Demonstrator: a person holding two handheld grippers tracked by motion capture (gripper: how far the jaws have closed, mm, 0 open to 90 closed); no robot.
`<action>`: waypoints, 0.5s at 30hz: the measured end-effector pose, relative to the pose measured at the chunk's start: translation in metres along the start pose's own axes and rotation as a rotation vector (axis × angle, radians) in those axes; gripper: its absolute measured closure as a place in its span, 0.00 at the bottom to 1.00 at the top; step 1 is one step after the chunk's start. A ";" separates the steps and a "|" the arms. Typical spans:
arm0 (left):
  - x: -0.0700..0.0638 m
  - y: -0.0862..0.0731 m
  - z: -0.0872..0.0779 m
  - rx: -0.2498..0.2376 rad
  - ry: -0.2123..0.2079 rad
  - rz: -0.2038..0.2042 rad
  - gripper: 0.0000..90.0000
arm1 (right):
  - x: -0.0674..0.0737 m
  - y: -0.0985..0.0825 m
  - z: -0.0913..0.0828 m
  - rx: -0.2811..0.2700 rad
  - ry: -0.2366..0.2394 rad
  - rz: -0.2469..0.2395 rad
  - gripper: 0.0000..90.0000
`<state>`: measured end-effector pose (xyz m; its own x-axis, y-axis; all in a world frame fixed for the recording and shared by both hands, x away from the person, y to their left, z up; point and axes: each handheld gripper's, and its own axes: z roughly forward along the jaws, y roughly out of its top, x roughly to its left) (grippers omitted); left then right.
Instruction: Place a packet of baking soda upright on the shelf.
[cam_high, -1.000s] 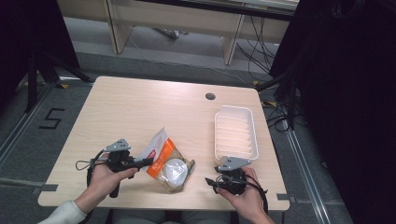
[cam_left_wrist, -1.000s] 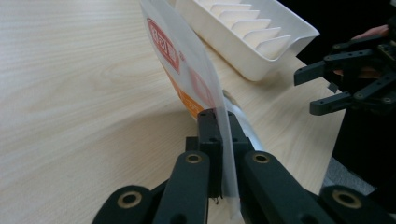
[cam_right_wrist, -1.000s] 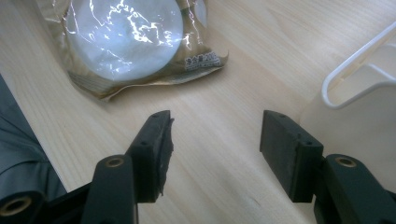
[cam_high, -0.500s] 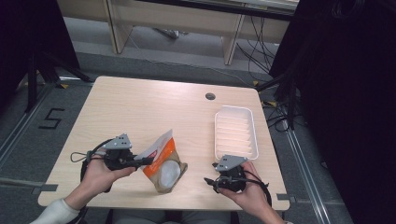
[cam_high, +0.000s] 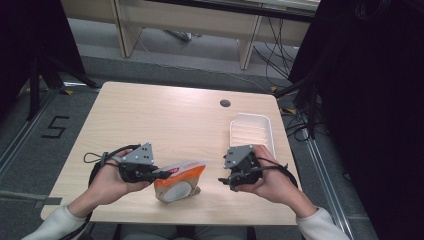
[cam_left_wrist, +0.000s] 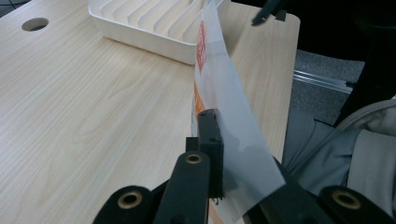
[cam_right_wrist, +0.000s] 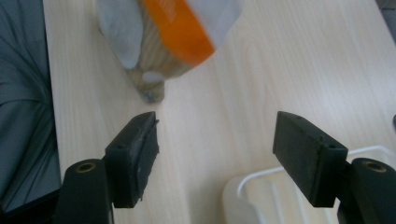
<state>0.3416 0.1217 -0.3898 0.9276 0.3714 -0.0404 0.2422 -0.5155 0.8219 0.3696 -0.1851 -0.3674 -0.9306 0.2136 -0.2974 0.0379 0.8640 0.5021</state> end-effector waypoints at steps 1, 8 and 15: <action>-0.002 0.001 0.000 0.002 -0.003 0.001 1.00 | -0.003 0.006 -0.001 -0.002 0.003 -0.012 0.35; -0.005 0.004 0.002 0.007 -0.007 0.031 1.00 | -0.022 0.037 0.006 -0.015 0.086 -0.058 0.38; -0.006 0.005 0.002 0.007 -0.015 0.041 1.00 | -0.025 0.052 0.026 0.016 0.210 -0.092 0.56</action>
<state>0.3379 0.1152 -0.3864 0.9411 0.3378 -0.0151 0.2055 -0.5359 0.8189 0.4041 -0.1336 -0.3544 -0.9856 0.0352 -0.1656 -0.0470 0.8828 0.4675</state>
